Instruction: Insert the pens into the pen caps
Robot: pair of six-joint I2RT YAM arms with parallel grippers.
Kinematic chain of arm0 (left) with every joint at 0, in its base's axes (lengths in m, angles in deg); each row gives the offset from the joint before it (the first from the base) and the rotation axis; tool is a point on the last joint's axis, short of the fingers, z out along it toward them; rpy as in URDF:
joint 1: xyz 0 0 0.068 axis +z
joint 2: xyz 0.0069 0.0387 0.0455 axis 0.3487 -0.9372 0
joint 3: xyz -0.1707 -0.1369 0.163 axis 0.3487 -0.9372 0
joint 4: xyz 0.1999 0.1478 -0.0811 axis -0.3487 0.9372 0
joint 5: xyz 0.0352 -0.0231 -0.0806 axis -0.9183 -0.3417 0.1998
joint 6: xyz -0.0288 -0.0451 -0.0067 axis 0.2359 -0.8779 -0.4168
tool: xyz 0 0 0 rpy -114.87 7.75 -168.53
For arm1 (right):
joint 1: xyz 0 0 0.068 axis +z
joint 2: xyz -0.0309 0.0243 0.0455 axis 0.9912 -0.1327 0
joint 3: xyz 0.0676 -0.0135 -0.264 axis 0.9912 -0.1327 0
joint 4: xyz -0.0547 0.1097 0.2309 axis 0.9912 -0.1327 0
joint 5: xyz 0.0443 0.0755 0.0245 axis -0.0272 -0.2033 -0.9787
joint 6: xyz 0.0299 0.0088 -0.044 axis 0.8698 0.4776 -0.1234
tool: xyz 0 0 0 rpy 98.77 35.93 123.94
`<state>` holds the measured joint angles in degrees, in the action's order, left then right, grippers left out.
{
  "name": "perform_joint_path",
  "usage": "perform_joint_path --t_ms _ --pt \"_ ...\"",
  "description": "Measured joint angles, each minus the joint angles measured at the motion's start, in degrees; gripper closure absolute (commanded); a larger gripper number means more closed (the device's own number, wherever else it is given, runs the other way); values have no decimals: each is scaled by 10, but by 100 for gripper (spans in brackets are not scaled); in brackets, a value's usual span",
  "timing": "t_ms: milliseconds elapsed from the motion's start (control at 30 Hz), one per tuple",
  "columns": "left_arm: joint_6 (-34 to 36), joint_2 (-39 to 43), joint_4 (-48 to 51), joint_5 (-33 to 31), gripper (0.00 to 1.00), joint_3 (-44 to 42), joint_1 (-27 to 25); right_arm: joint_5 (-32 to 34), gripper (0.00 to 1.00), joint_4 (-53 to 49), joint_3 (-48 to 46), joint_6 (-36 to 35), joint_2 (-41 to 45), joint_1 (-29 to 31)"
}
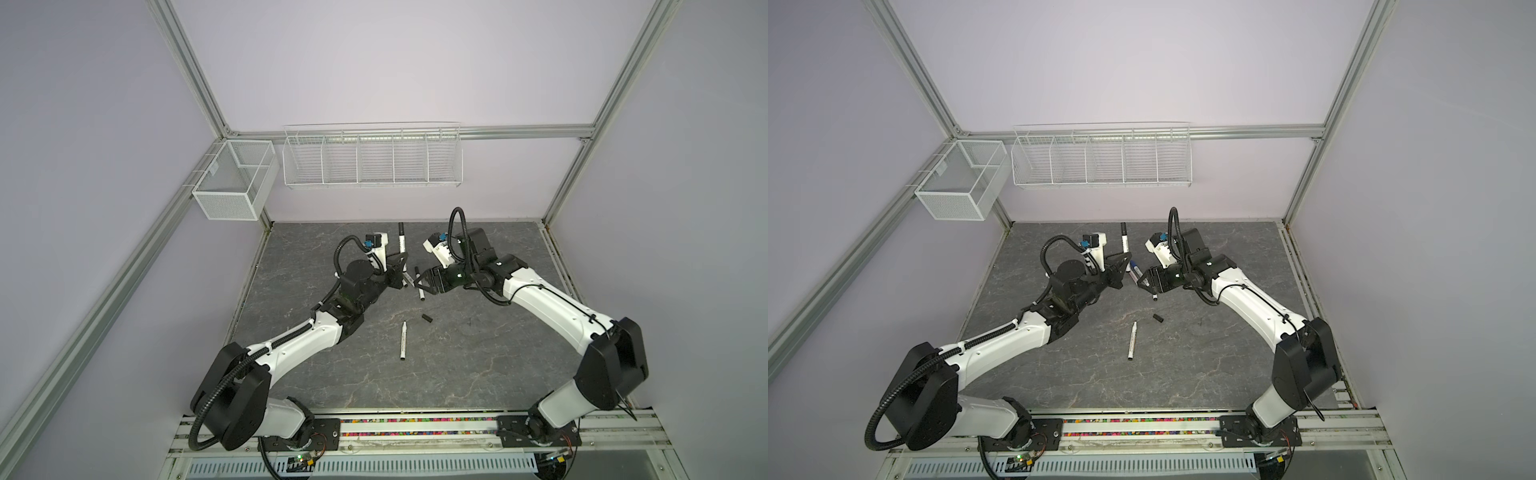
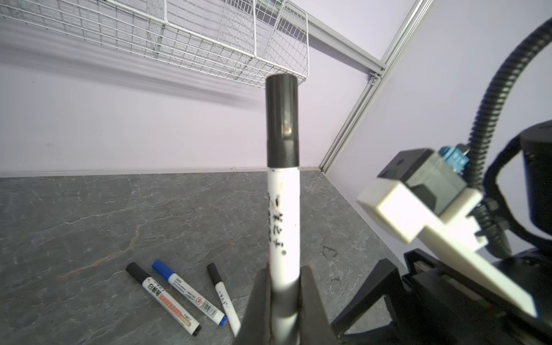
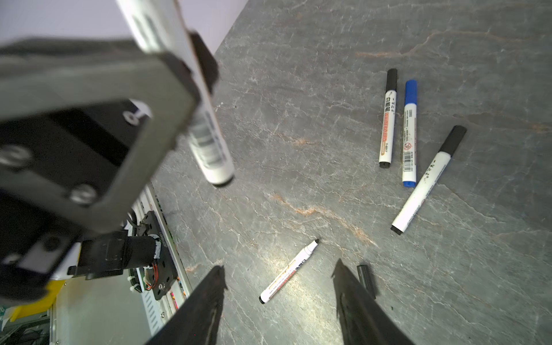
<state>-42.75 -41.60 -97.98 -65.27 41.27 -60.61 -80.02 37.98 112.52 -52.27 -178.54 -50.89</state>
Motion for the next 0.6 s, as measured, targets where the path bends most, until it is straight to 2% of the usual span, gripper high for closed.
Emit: perform_joint_path --t_ms 300,600 --pt "-22 -3 -14 -27 100 -24 -16 0 44 55 4 42 14 0" --pt "-35 -3 -23 -36 100 -47 -41 -2 52 107 54 75 -35 3"
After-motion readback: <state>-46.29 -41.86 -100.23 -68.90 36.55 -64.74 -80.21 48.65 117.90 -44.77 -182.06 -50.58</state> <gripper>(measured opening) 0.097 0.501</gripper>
